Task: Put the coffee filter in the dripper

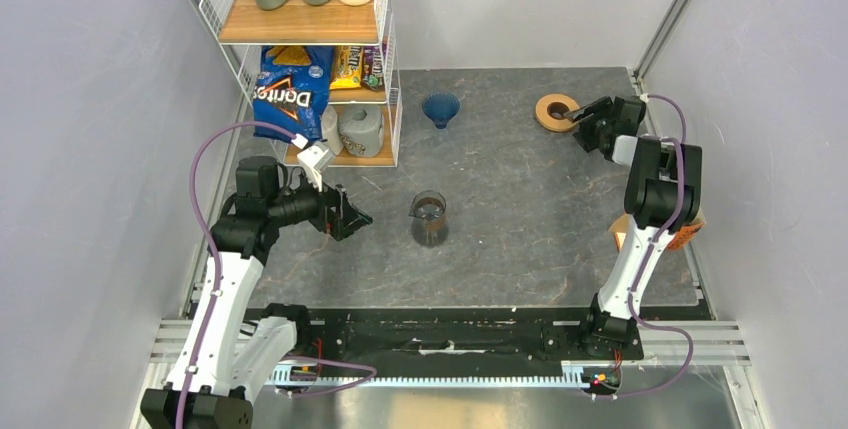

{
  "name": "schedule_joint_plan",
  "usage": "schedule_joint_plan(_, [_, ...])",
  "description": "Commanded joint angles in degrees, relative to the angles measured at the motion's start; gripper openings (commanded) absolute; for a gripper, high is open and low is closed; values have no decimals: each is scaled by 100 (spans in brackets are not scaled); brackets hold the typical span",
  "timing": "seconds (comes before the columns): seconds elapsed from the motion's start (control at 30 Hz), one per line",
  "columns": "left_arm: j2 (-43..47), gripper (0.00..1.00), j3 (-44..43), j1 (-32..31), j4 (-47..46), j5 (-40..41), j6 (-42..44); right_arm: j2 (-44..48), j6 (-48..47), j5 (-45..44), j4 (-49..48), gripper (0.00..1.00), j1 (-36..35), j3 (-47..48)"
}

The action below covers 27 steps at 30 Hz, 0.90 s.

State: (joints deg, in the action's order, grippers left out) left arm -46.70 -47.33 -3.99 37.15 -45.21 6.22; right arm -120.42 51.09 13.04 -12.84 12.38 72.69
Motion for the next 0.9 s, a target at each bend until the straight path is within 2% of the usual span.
schedule_joint_plan(0.0, [-4, 100, -191, -6, -124, -111, -91, -402, 283, -140, -331, 68, 71, 211])
schedule_joint_plan(0.2, [-33, 100, -206, -8, -120, -102, -62, -575, 388, -138, -534, 51, 88, 339])
schedule_joint_plan(0.4, [-40, 100, -215, -6, -120, -120, -62, -545, 394, 128, -844, 26, 92, 348])
schedule_joint_plan(0.5, [-22, 100, -254, -7, -85, -94, -45, -460, 426, 210, -1055, 20, 95, 293])
schedule_joint_plan(0.63, [-6, 100, -242, -7, -76, -74, -36, -251, 438, 436, -1414, 0, 104, 174])
schedule_joint_plan(0.87, [96, 100, -215, -7, -76, -69, -63, 388, 386, 1170, -1883, 0, 143, -297])
